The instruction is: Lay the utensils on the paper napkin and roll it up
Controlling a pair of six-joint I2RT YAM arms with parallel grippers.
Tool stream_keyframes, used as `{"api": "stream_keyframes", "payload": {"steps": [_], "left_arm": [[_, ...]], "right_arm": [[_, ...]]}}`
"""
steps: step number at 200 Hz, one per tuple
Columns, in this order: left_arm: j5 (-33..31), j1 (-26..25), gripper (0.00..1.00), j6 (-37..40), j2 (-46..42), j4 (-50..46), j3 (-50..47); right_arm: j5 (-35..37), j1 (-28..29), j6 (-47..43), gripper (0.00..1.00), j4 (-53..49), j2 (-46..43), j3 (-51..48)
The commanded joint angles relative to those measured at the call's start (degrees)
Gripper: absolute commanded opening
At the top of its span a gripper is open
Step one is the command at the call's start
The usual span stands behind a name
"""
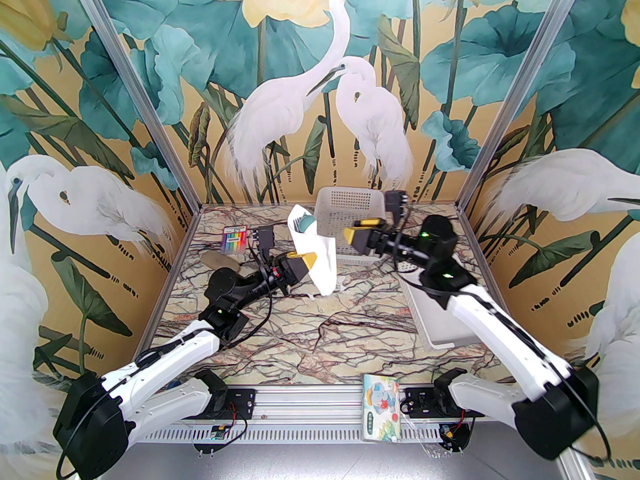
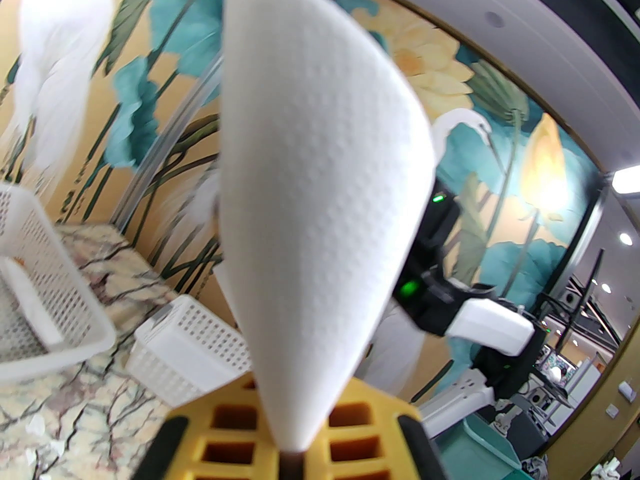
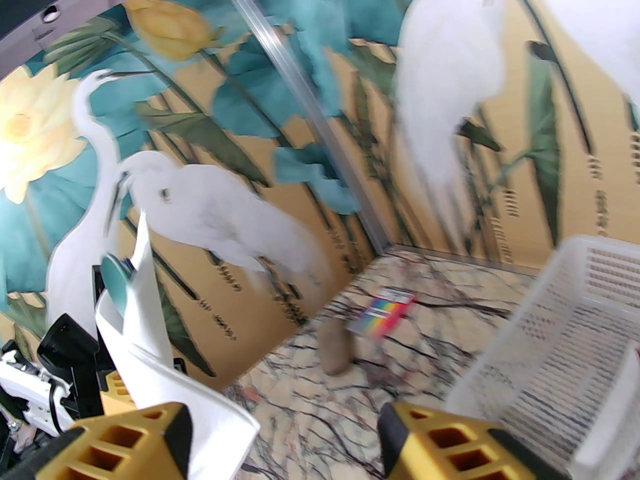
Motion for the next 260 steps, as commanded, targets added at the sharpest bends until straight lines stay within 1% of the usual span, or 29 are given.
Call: {"api": "stream_keyframes", "payload": {"steps": [1,14,26,52,80,87,104,168,260], "left_arm": [[-2.71,0.61,0.0,1.01,-1.32,-3.4,-0.17],[-3.07,0.79,0.0,1.25,-1.17,-4.7,0.29],[-3.44,0.81,0.0,1.43,-1.01,-5.62,0.73],[-3.49,0.84,0.0,1.27,-0.51,-5.59,1.27],[-3.21,0.84,0.0,1.1,-0.29,-5.6,1.34],[-3.18,0.84,0.0,1.1,-0.29,-5.6,1.23],[-3.23,0.84,0.0,1.01,-0.29,-5.51,1.09],[-2.83,0.85,0.0,0.28,-0.29,-4.41,1.14],[-2.48,0.84,0.0,-0.39,-0.03,-2.79,1.2]], "right_arm": [[-3.23,0.13,-5.84,0.71,-13.62,-2.57,1.8],[-6.15,0.8,-6.75,0.7,-15.96,-3.19,2.31],[-6.98,2.59,-7.19,0.7,-17.13,-3.36,2.24],[-5.33,8.05,-8.34,0.66,-16.98,-2.39,1.79],[-2.87,11.79,-9.26,0.6,-15.69,-0.56,2.08],[-2.63,12.39,-9.28,0.58,-14.96,-0.12,1.89],[-2.07,13.09,-9.29,0.56,-14.55,1.07,1.88],[0.02,14.63,-10.15,0.56,-14.38,4.27,1.61],[0.12,15.95,-9.69,0.55,-12.53,6.76,0.27]]}}
